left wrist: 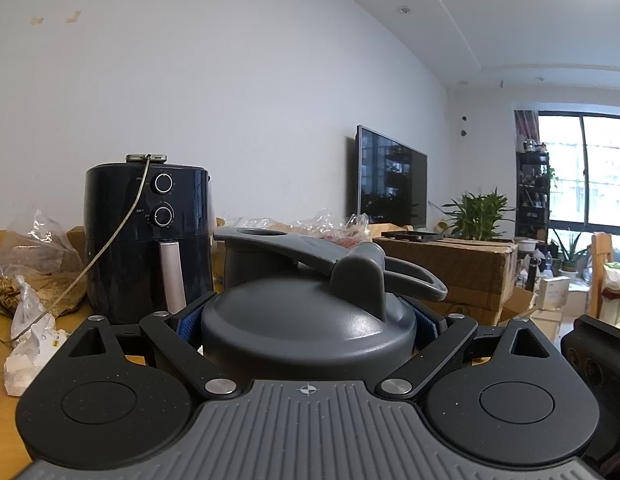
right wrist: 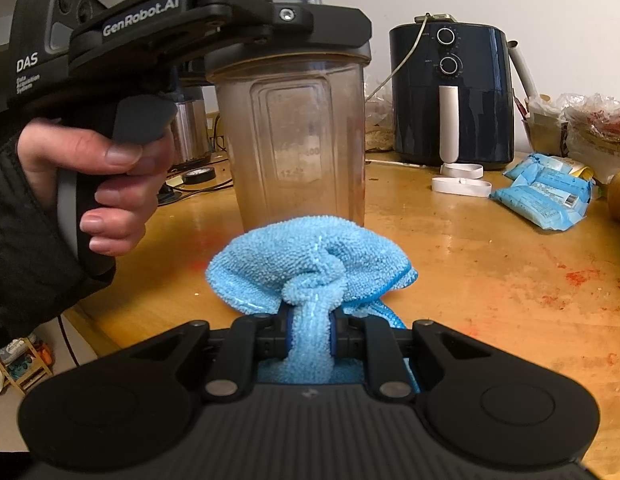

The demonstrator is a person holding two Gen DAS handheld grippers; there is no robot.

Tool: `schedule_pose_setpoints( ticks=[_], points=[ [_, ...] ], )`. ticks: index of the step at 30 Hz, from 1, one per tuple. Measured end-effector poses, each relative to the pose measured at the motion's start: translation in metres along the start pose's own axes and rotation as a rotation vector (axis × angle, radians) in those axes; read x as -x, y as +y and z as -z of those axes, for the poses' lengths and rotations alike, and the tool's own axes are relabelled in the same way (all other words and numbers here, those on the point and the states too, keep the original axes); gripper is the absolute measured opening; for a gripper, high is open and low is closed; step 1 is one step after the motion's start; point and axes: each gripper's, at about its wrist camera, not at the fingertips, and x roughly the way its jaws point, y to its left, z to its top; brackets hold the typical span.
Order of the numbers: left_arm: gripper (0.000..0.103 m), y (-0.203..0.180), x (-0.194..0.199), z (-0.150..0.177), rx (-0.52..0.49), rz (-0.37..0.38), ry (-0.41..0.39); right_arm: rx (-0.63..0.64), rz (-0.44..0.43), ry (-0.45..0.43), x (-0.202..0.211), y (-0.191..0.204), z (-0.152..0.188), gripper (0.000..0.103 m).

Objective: Clean container
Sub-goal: 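Wipe the clear bottle body with the cloth in the right gripper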

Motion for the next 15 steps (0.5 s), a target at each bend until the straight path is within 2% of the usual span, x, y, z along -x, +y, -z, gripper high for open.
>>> schedule_pose_setpoints(
  ticks=[15],
  points=[
    [0.095, -0.0021, 0.0017, 0.0018, 0.004, -0.011, -0.013, -0.007, -0.004, 0.004, -0.0006, -0.0003, -0.0003, 0.009]
  ],
)
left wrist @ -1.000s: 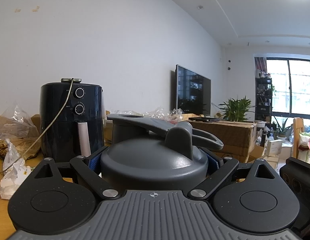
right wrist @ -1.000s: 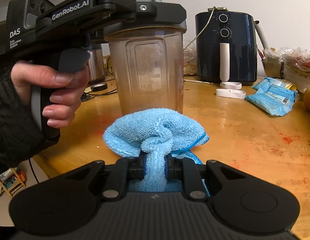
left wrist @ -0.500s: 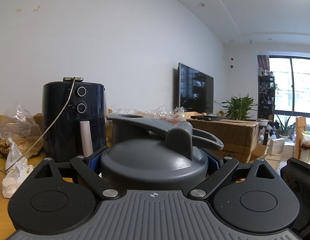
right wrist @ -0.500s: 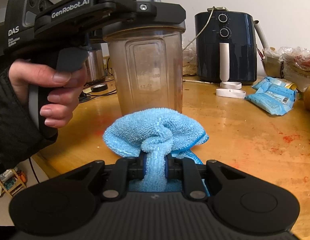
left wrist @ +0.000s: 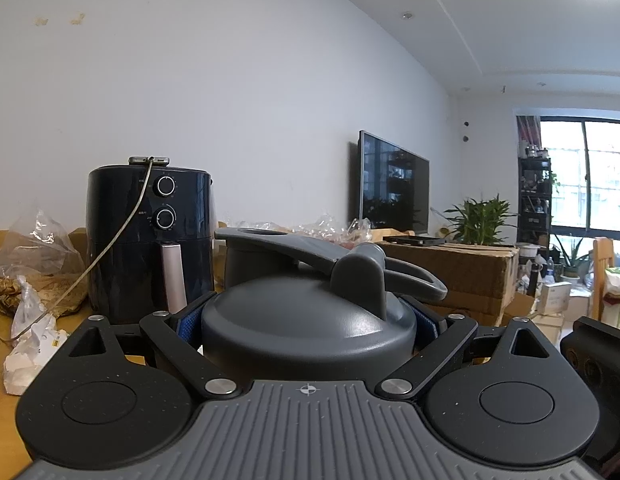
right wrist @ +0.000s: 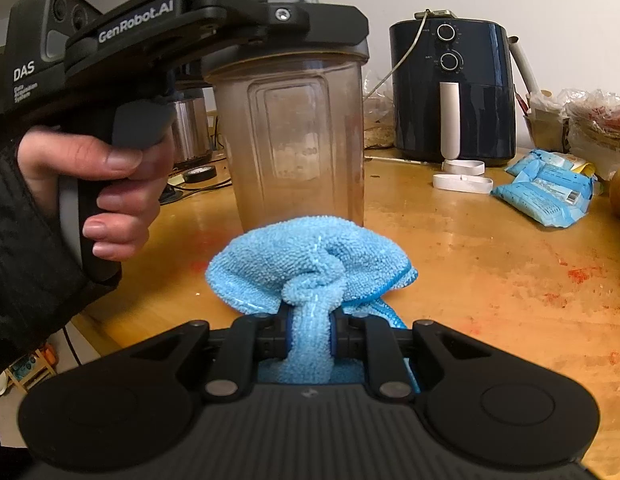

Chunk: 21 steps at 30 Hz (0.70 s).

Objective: Clean container
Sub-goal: 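Wipe the clear bottle body with the cloth in the right gripper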

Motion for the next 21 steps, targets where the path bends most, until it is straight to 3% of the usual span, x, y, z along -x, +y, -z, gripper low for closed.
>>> schedule_pose_setpoints(
  ticks=[21],
  points=[
    [0.095, -0.011, -0.004, -0.003, -0.041, -0.008, 0.016, -0.015, -0.032, -0.034, 0.002, -0.006, 0.005, 0.009]
  ],
)
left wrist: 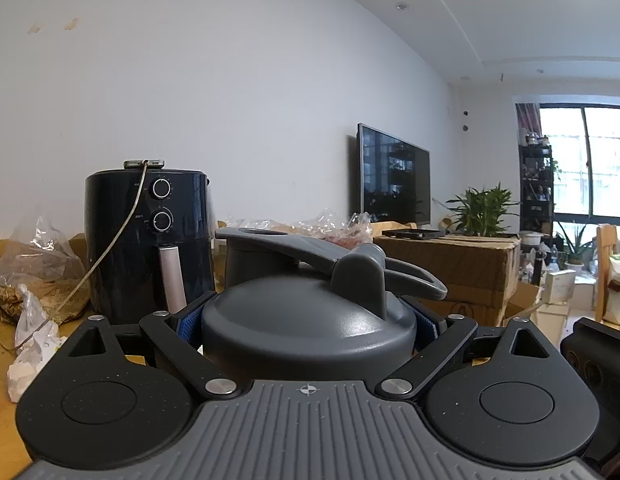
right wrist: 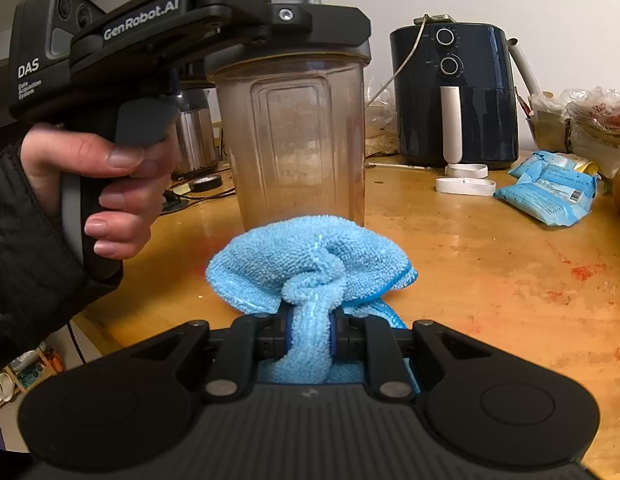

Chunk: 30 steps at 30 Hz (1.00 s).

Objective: Clean container
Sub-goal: 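Wipe the clear bottle body with the cloth in the right gripper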

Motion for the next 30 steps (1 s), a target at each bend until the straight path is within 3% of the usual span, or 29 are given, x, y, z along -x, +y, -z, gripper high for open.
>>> schedule_pose_setpoints(
  ticks=[30],
  points=[
    [0.095, -0.0031, -0.0015, -0.0007, -0.020, 0.001, 0.006, 0.009, 0.012, -0.010, 0.0022, 0.0033, 0.0012, 0.010]
  ],
)
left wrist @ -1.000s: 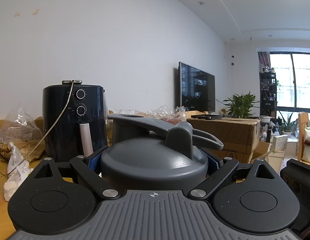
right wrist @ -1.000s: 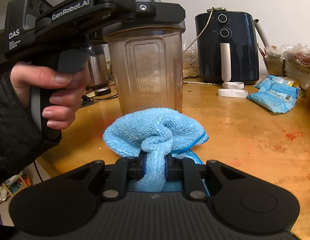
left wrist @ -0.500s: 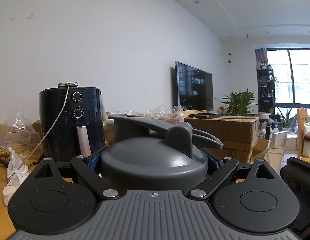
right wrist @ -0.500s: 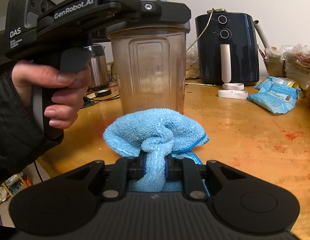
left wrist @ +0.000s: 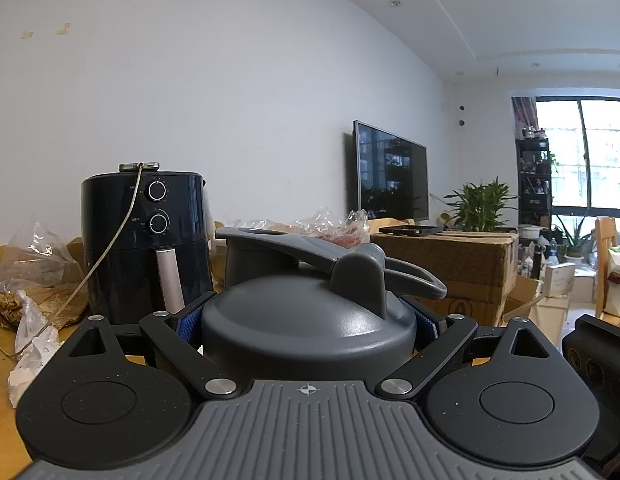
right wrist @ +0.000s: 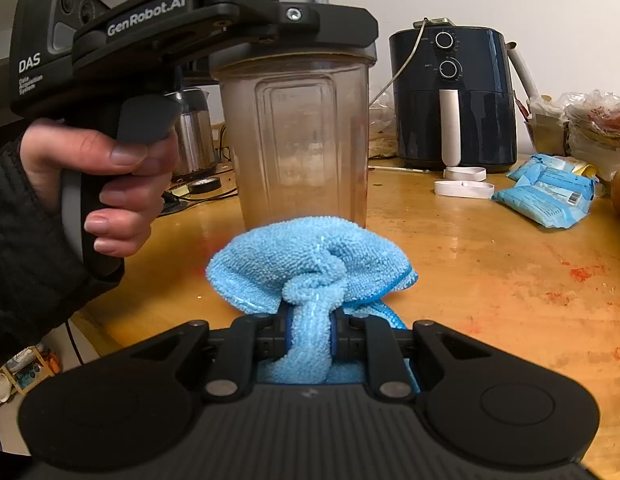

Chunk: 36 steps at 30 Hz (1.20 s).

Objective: Clean container
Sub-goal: 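Wipe the clear bottle body with the cloth in the right gripper, then press the blue cloth against the bottle's base with the right gripper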

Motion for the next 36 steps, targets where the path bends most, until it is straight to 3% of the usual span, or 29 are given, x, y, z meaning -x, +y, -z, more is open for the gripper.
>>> schedule_pose_setpoints(
  ticks=[7, 27, 36],
  points=[
    [0.095, -0.002, 0.000, 0.000, -0.003, -0.009, 0.003, -0.009, 0.001, -0.035, 0.008, 0.003, -0.004, 0.011],
    [0.095, -0.002, -0.001, 0.000, 0.000, -0.016, 0.003, -0.009, -0.019, -0.244, 0.046, 0.011, -0.036, 0.011],
    [0.095, -0.001, -0.001, 0.000, 0.002, -0.017, 0.001, -0.011, -0.021, -0.262, 0.049, 0.012, -0.037, 0.011]
  ],
)
